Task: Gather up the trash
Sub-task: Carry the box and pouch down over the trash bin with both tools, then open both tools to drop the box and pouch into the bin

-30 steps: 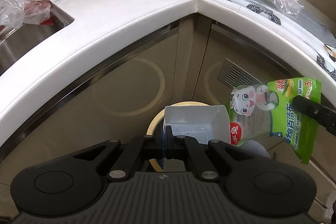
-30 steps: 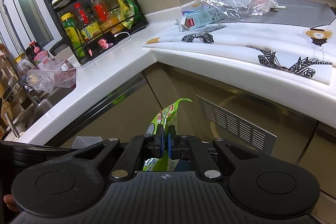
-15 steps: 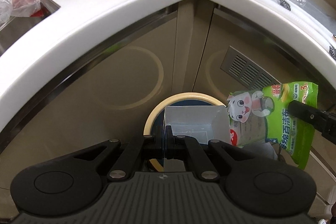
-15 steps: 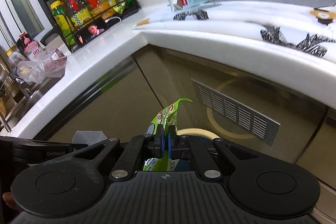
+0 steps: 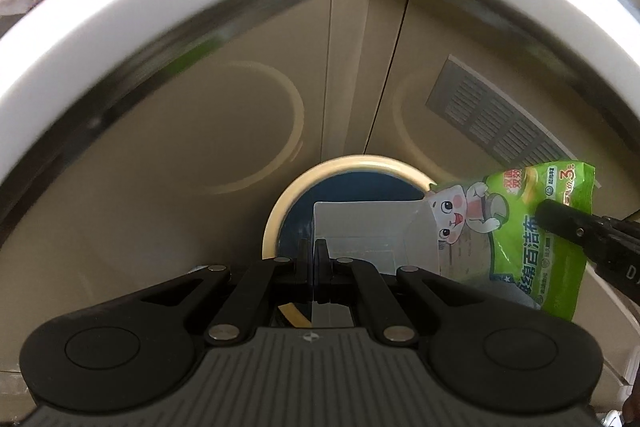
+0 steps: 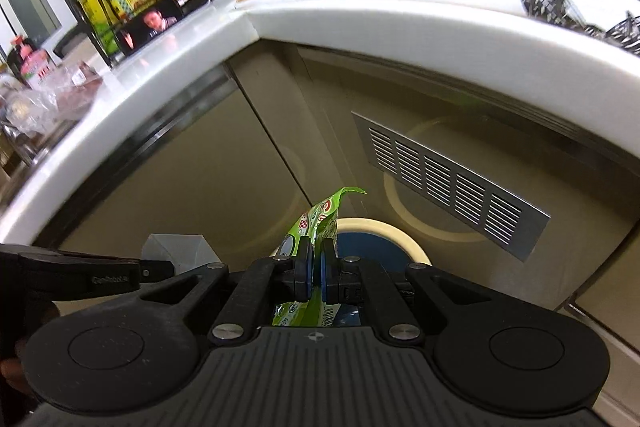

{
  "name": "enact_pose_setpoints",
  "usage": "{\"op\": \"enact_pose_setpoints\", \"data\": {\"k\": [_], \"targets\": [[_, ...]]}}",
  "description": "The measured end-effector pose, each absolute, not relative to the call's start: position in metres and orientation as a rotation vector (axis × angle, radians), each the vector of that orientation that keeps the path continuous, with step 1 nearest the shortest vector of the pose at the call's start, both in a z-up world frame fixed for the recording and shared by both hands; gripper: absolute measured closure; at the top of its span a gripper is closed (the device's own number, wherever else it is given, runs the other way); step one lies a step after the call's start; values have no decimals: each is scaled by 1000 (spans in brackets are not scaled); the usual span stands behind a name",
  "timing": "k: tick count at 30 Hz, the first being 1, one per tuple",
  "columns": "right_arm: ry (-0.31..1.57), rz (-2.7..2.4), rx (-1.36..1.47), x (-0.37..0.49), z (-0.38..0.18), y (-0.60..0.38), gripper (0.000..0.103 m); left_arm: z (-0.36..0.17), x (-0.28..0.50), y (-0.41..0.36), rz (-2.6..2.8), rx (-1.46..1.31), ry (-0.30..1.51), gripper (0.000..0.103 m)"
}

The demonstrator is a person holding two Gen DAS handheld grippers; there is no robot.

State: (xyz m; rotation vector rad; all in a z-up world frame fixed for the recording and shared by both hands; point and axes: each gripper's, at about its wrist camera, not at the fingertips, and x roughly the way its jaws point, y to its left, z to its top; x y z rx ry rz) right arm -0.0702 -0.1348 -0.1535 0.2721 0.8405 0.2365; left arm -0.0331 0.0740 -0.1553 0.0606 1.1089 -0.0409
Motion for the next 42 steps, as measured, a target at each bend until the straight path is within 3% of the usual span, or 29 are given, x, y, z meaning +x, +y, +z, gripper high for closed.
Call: {"op": "enact_pose_setpoints", "data": {"k": [13,38,39,40,41,42], "targets": [[938,216,185,-44,-200,-123,98,-204,-3,57,-32,121,1205,103],[1026,171,175,-11,-227,-112,95,-245,21,50,-14,177,1294,101],[1031,164,176,-12,-226,-112,92,-247,22,50,-16,175,1304,96],[1037,158,177,-12,-225,-112,88,-248,24,49,-22,168,1315,76],[1045,149,178,-12,-225,-112,75,-250,25,50,-30,162,1323,37],[1049,140,179,-14,-224,-113,58,-252,26,52,-35,157,1326,18]]}}
